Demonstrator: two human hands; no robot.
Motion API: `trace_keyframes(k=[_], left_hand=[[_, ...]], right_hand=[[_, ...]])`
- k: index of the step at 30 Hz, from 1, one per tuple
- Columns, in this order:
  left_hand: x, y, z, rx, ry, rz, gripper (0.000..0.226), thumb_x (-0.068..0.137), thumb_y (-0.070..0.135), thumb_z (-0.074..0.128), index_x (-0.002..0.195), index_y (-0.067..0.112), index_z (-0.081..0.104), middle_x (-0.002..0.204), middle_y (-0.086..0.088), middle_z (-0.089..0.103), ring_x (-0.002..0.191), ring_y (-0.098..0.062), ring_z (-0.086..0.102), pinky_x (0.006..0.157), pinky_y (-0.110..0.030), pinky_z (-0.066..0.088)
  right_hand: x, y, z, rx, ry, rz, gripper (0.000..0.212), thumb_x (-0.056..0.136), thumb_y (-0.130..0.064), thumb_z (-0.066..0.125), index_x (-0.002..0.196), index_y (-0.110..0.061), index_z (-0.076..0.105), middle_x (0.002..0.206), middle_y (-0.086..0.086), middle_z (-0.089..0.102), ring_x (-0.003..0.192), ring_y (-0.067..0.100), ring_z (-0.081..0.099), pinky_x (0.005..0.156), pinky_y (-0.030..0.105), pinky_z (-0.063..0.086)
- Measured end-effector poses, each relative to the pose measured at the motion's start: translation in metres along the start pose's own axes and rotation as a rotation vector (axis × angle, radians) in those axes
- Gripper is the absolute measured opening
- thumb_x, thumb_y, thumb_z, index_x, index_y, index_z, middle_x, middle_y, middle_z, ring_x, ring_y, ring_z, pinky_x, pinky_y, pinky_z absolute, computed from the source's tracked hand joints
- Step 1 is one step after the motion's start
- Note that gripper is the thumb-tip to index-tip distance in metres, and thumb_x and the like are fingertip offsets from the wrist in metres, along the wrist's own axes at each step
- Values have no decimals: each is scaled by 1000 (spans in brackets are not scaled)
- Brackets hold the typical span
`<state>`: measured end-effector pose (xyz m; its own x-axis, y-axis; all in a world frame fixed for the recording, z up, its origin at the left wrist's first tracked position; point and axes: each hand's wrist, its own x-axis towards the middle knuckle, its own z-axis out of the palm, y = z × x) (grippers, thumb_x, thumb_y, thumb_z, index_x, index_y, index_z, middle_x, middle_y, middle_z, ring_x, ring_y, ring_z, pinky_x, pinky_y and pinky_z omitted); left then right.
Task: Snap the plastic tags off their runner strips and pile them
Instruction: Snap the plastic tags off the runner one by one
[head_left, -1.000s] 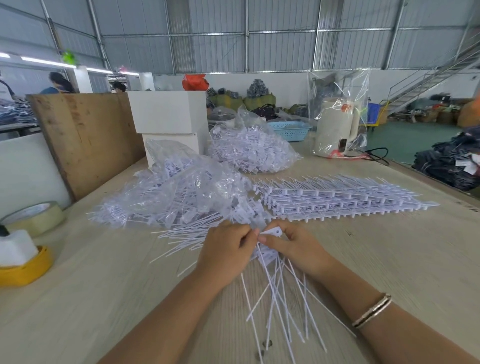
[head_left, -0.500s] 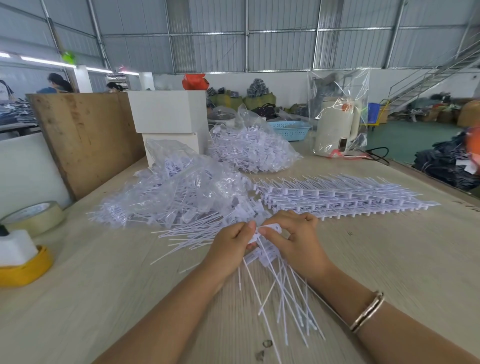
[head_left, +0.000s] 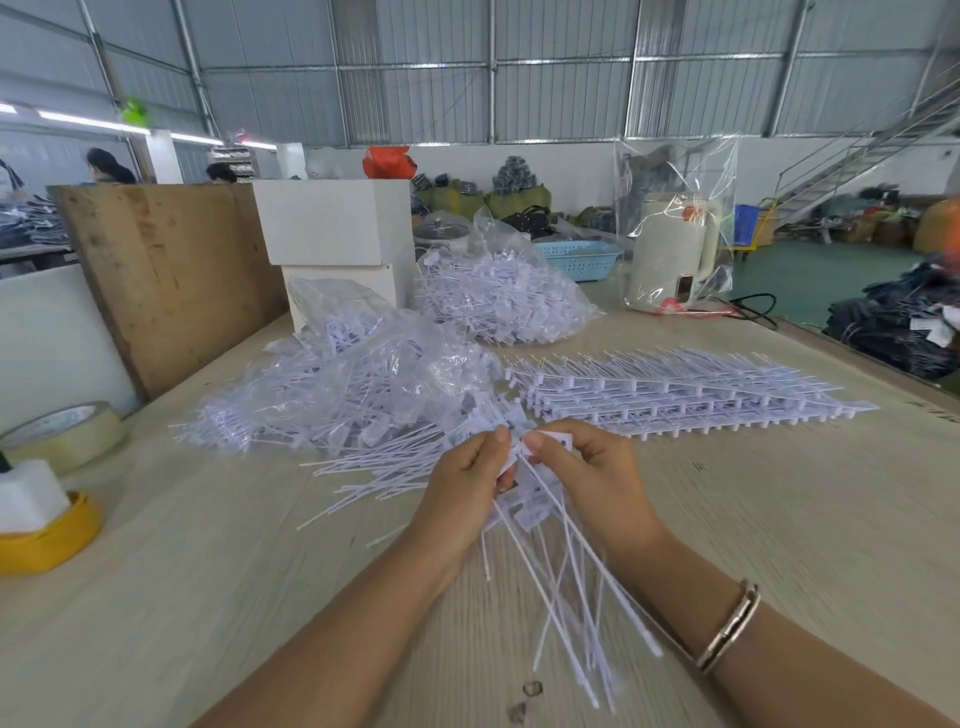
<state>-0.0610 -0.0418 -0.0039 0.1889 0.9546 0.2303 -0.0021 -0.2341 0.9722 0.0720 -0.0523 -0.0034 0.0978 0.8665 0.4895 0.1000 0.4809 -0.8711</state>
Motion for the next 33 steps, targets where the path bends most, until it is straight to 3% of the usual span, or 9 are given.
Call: trace_keyframes(k=[3, 9, 13, 17, 20, 25, 28, 30, 33], left_hand=[[1, -1, 1, -38, -52, -45, 40, 96, 42, 42, 64, 27, 60, 60, 12, 53, 58, 0, 50, 64, -23, 37], [3, -3, 3, -225, -101, -101, 35, 89, 43, 48, 68, 25, 70, 67, 4, 60, 67, -7, 55, 59, -18, 42], [5, -6, 1, -271, -123, -151, 33, 94, 38, 47, 90, 12, 67, 78, -5, 62, 73, -11, 60, 61, -20, 47], [6, -6, 0, -306, -132, -147, 33, 94, 37, 45, 82, 14, 67, 71, -1, 64, 72, -9, 64, 61, -19, 51], [10, -3, -10, -372, -72, -149, 42, 96, 37, 45, 69, 16, 70, 66, -1, 66, 64, -8, 65, 54, -20, 51], [8, -2, -19, -64, 3, -21, 41, 93, 41, 50, 57, 26, 60, 48, 7, 47, 42, -6, 42, 43, -15, 36], [9, -4, -20, 124, 13, 33, 40, 91, 38, 55, 54, 24, 58, 43, 11, 43, 38, -3, 39, 42, -13, 33], [9, -6, -20, 245, 26, 63, 45, 91, 34, 56, 47, 27, 51, 42, 12, 42, 40, -1, 38, 44, -13, 31], [8, -7, -20, 329, -10, 77, 41, 92, 17, 54, 51, 19, 48, 44, 12, 38, 42, -2, 36, 48, -15, 30]], right_hand=[[-1, -2, -1, 164, -37, 100, 11, 80, -19, 67, 72, -15, 74, 68, 3, 70, 66, 10, 62, 67, 19, 50], [1, 2, -4, 275, -121, 143, 16, 78, -26, 66, 65, -19, 71, 63, 3, 65, 65, 20, 59, 71, 28, 53], [4, 8, -7, 280, -151, 138, 18, 82, -23, 66, 68, -13, 71, 66, 12, 65, 68, 25, 60, 74, 27, 53], [6, 9, -10, 370, -196, 186, 18, 84, -20, 63, 71, -10, 70, 71, 15, 67, 71, 27, 62, 71, 29, 54], [8, 7, -17, 490, -129, 298, 15, 80, -21, 61, 76, -11, 72, 89, 13, 73, 80, 21, 69, 69, 26, 54], [6, 12, -15, -187, -124, 157, 11, 83, -24, 67, 74, -19, 68, 76, -5, 62, 74, 5, 58, 76, 22, 42], [9, 22, -12, -713, -135, -9, 11, 84, -29, 68, 91, -21, 70, 93, -9, 58, 98, 10, 53, 91, 28, 27], [9, 23, -13, -899, -199, 13, 21, 84, -34, 66, 105, -29, 67, 106, -13, 57, 111, 9, 48, 87, 22, 16], [8, 20, -14, -900, -159, -7, 20, 88, -32, 62, 108, -34, 63, 108, -16, 55, 113, 9, 49, 93, 26, 20]])
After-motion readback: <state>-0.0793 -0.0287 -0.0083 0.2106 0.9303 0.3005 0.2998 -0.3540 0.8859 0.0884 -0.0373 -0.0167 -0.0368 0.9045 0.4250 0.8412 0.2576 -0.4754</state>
